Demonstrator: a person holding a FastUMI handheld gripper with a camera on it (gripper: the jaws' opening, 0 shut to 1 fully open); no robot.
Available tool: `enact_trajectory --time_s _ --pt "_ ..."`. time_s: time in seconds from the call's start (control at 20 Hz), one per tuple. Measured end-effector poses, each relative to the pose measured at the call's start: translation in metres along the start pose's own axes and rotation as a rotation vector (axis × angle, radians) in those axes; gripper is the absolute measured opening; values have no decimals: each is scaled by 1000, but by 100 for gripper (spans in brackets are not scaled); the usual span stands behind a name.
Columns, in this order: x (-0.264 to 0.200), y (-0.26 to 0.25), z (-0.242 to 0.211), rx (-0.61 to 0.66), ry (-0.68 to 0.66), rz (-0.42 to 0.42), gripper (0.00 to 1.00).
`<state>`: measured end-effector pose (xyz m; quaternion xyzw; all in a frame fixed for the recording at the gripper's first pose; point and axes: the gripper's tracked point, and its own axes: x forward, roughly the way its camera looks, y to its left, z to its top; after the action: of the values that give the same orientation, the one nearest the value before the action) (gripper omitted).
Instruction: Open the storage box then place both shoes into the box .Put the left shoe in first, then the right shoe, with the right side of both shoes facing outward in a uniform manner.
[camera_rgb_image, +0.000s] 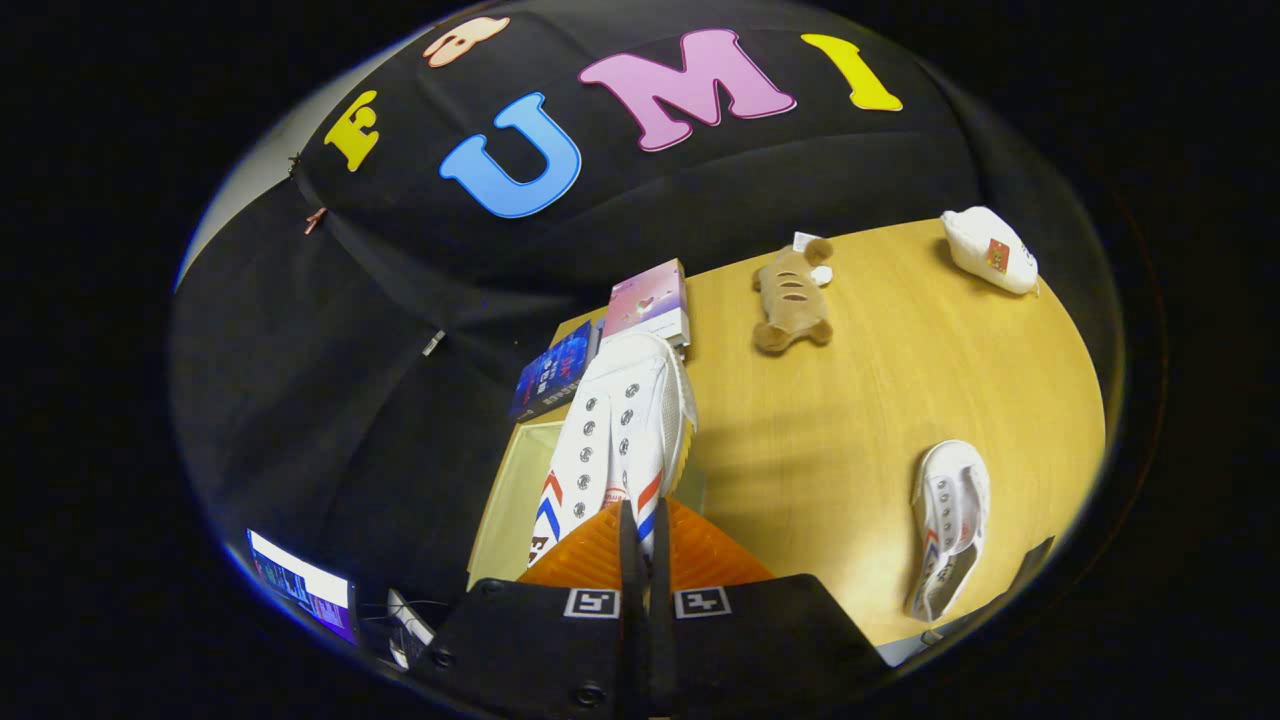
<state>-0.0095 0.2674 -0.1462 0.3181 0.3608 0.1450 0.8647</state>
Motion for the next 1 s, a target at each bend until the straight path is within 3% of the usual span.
enact_trajectory --time_s 0.25,0.7,0.9,0.95,1.0 --pt "45 48 -42 37 83 0 5" --pt "110 66 -94 68 175 -46 5" --pt "126 72 -103 65 186 -40 5" --pt "128 81 -108 73 204 7 5" --pt "132 91 -108 103 203 53 22"
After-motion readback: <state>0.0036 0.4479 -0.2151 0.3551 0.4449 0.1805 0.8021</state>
